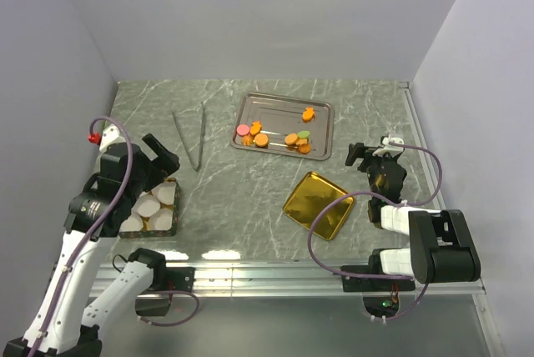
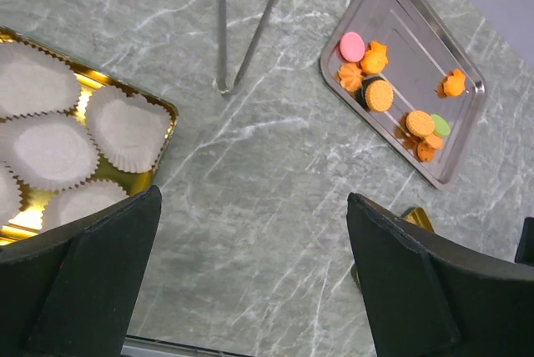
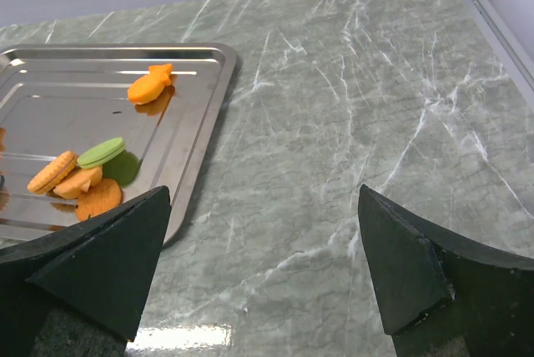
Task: Pack the cookies
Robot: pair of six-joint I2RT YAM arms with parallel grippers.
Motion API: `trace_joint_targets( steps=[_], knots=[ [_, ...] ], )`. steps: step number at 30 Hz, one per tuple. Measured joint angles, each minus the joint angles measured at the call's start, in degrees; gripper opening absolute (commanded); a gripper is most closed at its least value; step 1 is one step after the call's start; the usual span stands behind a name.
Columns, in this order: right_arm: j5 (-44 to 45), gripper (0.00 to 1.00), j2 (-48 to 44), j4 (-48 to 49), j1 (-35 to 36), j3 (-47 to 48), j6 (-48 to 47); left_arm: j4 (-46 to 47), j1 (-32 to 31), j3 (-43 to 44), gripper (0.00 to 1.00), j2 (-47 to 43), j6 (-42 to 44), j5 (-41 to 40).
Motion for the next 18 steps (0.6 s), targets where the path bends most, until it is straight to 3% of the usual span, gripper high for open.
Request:
trace_joint_targets(
  steps=[9,18],
  knots=[
    [0.0,1.0,0.0,0.0,0.0,0.0,0.0,0.2,0.0,0.3,1.0,3.4,2.1,-4.1],
    [0.0,1.0,0.0,0.0,0.0,0.0,0.0,3.7,-0.9,8.7,0.99,19.8,10.0,-3.8]
  ],
)
